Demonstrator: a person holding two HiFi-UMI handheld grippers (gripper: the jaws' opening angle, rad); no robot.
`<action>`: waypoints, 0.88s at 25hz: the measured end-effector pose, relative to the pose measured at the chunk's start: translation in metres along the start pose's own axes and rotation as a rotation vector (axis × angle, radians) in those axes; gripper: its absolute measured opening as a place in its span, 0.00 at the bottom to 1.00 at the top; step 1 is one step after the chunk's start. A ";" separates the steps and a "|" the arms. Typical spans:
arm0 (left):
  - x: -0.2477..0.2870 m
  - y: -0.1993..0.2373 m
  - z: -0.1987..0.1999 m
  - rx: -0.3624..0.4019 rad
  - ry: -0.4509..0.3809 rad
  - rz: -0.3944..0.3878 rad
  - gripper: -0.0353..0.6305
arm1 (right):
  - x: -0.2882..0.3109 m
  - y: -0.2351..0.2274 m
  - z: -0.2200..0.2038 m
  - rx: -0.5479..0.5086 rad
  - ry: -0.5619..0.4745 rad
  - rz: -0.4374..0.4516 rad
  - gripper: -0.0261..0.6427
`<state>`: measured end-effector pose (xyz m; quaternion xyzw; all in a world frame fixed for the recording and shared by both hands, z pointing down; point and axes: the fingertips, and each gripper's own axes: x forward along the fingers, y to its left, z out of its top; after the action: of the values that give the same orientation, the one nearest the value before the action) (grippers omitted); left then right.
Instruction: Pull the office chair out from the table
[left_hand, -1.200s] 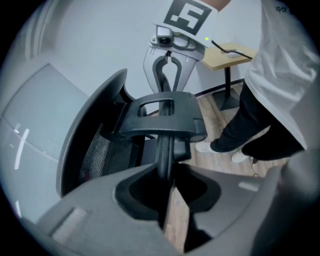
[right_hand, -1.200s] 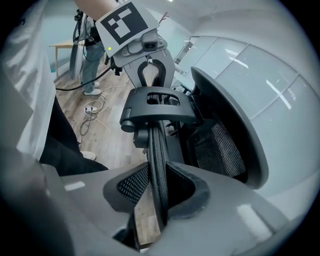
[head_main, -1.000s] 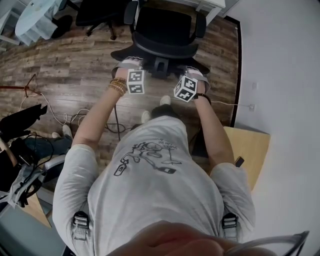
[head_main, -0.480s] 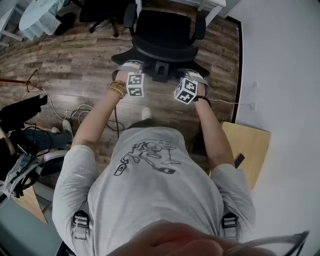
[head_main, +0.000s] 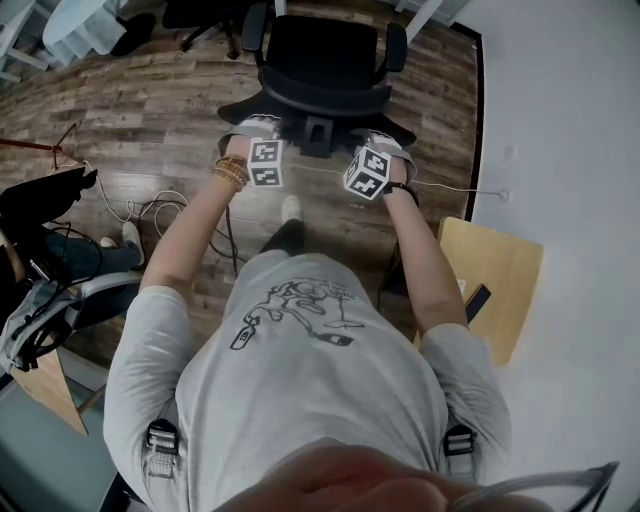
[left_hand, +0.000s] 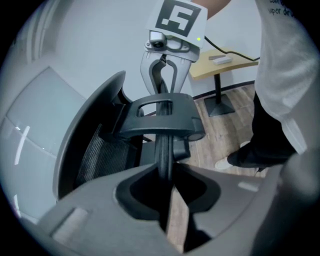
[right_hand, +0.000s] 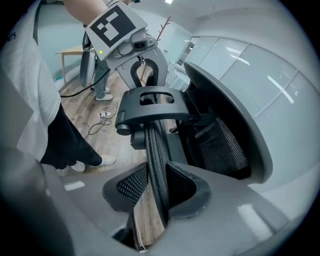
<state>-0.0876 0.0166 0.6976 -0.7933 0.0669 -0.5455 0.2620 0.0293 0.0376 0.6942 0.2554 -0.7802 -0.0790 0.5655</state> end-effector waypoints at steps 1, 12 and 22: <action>-0.003 -0.008 0.001 0.000 -0.003 -0.001 0.19 | -0.003 0.008 0.000 -0.003 -0.001 -0.001 0.22; -0.043 -0.070 0.012 -0.008 -0.023 -0.004 0.19 | -0.037 0.071 0.005 -0.008 -0.006 -0.002 0.22; -0.068 -0.118 0.025 -0.016 -0.020 -0.014 0.19 | -0.064 0.120 0.004 -0.015 -0.009 0.007 0.22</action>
<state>-0.1132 0.1524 0.6917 -0.8012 0.0631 -0.5387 0.2526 0.0033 0.1712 0.6889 0.2482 -0.7832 -0.0841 0.5639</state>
